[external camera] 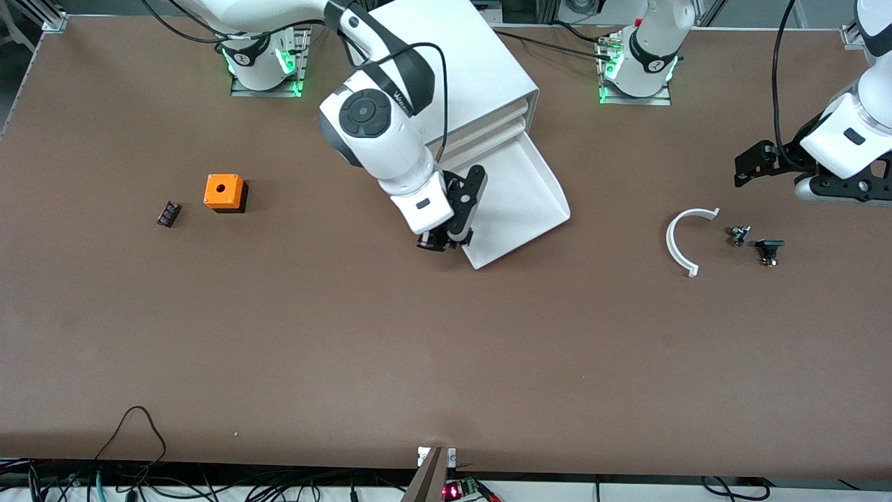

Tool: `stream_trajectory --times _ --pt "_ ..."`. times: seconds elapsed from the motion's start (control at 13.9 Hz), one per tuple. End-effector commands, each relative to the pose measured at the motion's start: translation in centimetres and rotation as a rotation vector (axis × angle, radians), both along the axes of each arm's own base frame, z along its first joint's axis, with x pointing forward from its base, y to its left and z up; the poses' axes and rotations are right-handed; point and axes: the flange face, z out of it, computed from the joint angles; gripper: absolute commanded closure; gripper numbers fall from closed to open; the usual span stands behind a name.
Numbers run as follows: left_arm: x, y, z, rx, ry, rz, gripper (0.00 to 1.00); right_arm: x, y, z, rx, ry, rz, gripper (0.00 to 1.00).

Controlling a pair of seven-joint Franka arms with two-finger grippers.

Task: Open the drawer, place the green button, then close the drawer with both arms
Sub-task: 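Carry the held green button with the right gripper over the open drawer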

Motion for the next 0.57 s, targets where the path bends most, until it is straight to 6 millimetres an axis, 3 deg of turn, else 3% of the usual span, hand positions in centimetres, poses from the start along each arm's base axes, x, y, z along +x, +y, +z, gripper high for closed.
stream_trajectory --times 0.0,0.07,0.29,0.5 --pt "0.5 -0.1 0.4 0.025 0.007 0.003 0.00 -1.7 2.8 -0.5 -0.003 -0.023 0.163 0.66" --pt "0.5 -0.1 0.4 0.025 0.007 0.003 0.00 -3.1 4.0 -0.8 -0.017 -0.014 0.198 0.66" --pt "0.5 -0.1 0.4 0.025 0.007 0.003 0.00 -7.3 7.8 -4.6 -0.109 0.009 0.309 0.66" --pt "0.5 -0.1 0.4 0.025 0.007 0.003 0.00 -9.0 9.1 -7.0 -0.154 0.010 0.375 0.66"
